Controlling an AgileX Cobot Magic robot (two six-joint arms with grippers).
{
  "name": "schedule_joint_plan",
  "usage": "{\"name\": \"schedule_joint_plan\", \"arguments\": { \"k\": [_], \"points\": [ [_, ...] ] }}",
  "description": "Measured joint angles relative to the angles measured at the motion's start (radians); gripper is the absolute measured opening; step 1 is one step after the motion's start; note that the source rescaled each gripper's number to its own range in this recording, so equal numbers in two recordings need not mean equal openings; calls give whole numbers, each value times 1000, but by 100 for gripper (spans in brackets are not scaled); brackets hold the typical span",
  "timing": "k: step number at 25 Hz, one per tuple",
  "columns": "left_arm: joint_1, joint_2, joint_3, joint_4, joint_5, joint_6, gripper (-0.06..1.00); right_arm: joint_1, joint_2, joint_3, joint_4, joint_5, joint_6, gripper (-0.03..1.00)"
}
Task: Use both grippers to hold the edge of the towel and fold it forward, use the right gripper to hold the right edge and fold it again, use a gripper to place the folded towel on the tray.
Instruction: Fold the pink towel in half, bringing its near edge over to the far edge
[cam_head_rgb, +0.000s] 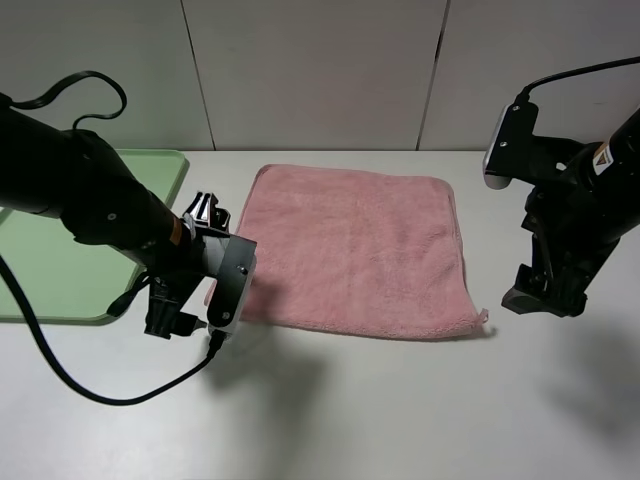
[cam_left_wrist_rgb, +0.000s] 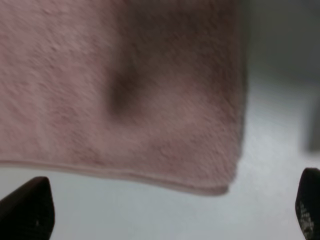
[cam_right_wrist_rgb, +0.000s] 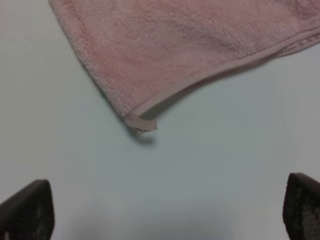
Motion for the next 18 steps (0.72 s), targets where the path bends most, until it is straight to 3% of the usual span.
{"name": "schedule_joint_plan", "arguments": {
  "k": [18],
  "points": [
    [0,113,-20,2,-91,7,93,0,2,0,0,-7,0,100]
  ]
}}
